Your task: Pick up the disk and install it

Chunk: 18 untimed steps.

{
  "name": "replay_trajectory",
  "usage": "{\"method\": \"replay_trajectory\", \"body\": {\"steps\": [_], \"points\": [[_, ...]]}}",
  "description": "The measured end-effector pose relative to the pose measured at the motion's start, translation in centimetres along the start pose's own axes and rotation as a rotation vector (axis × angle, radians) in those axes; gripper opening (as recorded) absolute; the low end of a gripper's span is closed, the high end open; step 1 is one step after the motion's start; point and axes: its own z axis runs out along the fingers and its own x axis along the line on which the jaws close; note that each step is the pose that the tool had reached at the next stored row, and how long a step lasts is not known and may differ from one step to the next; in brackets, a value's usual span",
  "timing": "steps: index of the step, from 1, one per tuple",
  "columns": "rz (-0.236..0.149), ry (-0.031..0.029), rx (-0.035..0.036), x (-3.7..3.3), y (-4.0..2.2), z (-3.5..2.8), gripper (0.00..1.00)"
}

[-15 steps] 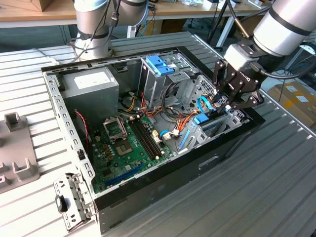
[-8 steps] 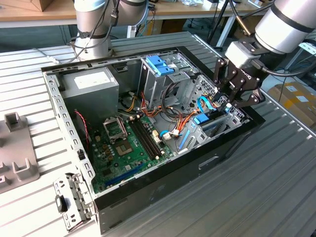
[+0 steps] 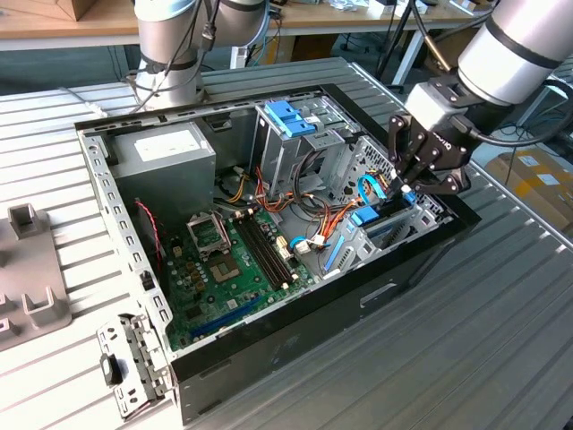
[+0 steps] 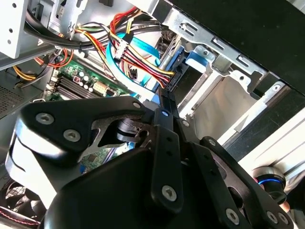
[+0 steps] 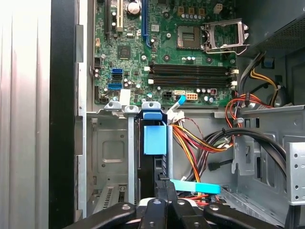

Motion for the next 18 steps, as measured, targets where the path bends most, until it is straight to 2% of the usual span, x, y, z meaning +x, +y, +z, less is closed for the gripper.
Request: {"method": "replay_trajectory", "body": {"steps": [6,12,15,18], "points": [[0.0,0.0001,-0.0013,0.2,-0.03,0.46,0.11],[0.0,-0.0001,-0.0013,0.39,-0.04,0.55,0.11],[0.0,-0.0008,-0.0013,0.38,-0.11,0.39,0.11],[0.0,-0.0003,-0.0014,0.32,-0.22,-0.09,0.11]]}}
